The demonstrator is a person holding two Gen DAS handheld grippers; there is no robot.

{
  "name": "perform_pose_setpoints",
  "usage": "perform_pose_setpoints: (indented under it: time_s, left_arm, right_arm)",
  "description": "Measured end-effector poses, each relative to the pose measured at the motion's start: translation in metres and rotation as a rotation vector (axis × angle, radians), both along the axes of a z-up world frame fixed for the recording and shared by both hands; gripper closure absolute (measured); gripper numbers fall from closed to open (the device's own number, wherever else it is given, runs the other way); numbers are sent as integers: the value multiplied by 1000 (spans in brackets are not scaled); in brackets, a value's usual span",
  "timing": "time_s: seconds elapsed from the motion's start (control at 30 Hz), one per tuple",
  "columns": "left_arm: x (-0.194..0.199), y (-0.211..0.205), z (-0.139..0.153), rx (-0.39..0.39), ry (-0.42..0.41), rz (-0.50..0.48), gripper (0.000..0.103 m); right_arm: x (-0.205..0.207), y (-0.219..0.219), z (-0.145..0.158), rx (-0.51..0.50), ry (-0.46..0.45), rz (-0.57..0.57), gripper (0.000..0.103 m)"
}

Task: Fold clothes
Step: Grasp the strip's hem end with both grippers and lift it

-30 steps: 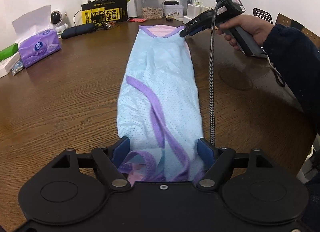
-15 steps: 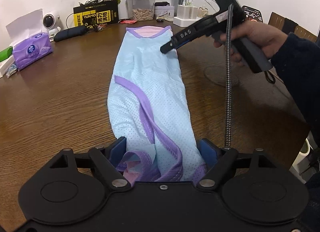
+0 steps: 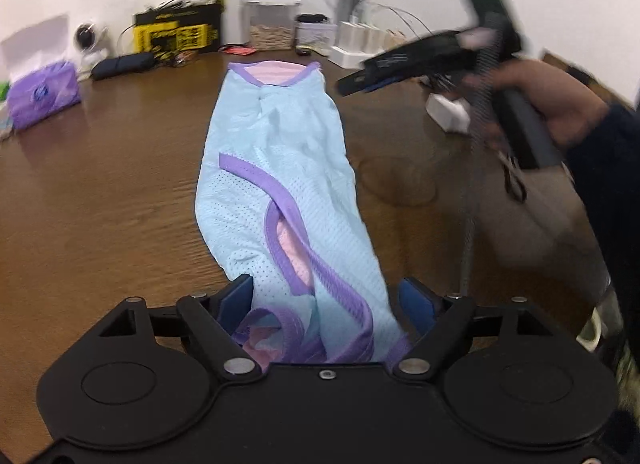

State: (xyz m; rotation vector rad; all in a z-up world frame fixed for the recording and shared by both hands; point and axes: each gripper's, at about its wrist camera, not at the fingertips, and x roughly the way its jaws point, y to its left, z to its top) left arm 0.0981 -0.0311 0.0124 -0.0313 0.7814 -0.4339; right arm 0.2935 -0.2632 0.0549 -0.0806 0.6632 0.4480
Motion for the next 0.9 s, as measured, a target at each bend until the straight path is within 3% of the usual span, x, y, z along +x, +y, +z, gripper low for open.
perform_pose_setpoints:
  time_s: [0.13,0.17,0.2,0.23,0.27,0.3,0.37,0.4,0.53,0.57,0.6,0.7,0.9]
  left_arm:
    - [-18,13,18,-98,-29,-84,19]
    - [-25,22,24,-85,-57,-160,11]
    - [-31,32,30,-68,-88,-243,10]
    - [-42,43,36,6,-193,-354,9]
    - [-48,48,37,38,-253,-386,9]
    - [-54,57,37,65,-337,-420,8]
    - [-55,71,32,64,-417,-505,7]
    - [-46,74,24,68,-395,-580,7]
    - [-33,59,8,128,-370,-682,8]
    - [-30,57,5,134,-371,-705,13]
    - [-27,55,0,137,-350,-722,25]
    - [-19,52,-13,140,-287,-759,42]
    - [-20,58,-18,86,-230,-742,51]
  right_arm:
    - [-69,-13,16,-18,-155,155,29]
    - [-84,-14,15,-17,-187,208,29]
    - [-104,-16,12,-22,-234,281,27]
    - [-122,-17,10,-30,-269,340,27]
    - [-133,-17,7,-42,-275,376,27]
    - [-146,-14,3,-51,-268,414,27]
    - [-169,-7,-5,-63,-255,483,27]
    - [-174,-4,-7,-59,-249,499,27]
    - [-193,24,-18,-34,-217,615,27]
    - [-193,29,-20,-28,-206,630,27]
    - [-191,35,-23,-26,-191,648,27]
    - [-192,46,-29,-36,-171,673,27]
    - [-185,56,-38,-28,-82,712,28]
